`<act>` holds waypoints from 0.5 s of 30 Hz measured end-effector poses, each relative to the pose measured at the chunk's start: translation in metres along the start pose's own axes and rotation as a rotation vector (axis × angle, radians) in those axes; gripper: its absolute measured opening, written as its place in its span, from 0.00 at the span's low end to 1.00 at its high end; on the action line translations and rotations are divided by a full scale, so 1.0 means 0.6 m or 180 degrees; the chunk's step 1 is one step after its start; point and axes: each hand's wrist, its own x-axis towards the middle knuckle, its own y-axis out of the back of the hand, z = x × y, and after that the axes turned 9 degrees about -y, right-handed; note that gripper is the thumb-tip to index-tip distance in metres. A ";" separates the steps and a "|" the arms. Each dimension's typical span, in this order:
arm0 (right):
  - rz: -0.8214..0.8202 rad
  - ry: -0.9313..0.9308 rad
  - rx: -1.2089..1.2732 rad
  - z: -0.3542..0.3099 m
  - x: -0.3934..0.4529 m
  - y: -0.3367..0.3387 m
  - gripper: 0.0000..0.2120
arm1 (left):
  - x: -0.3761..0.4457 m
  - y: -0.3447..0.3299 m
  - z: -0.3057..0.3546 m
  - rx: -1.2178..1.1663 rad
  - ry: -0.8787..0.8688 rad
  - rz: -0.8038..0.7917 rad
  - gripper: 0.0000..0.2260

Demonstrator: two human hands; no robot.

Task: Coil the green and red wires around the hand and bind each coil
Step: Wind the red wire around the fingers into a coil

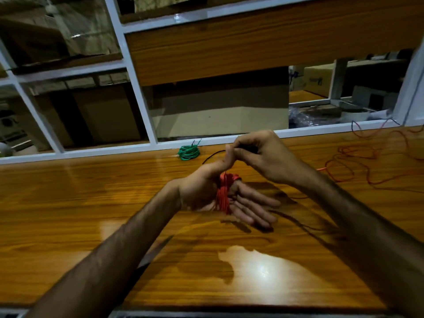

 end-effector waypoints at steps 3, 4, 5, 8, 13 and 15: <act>-0.0256 -0.0004 0.0324 -0.008 -0.002 -0.005 0.09 | -0.005 -0.010 0.003 -0.0221 -0.0192 -0.0225 0.32; -0.0314 -0.0088 0.0411 -0.005 0.000 -0.007 0.11 | -0.006 -0.011 0.007 -0.0373 -0.0272 -0.0269 0.32; -0.0420 -0.0185 0.0477 -0.001 0.000 -0.008 0.13 | -0.008 -0.011 0.012 -0.0577 -0.0369 -0.0337 0.33; -0.0891 -0.0680 0.0452 0.040 0.005 -0.034 0.05 | -0.008 -0.006 0.025 -0.1545 -0.0575 -0.0486 0.46; -0.0873 -0.0716 -0.0515 0.035 -0.005 -0.052 0.11 | 0.007 0.000 0.026 -0.2087 -0.1196 -0.0136 0.53; -0.0999 -0.0691 -0.0249 0.015 -0.012 -0.047 0.10 | 0.011 0.015 0.026 -0.2186 -0.1433 0.0489 0.50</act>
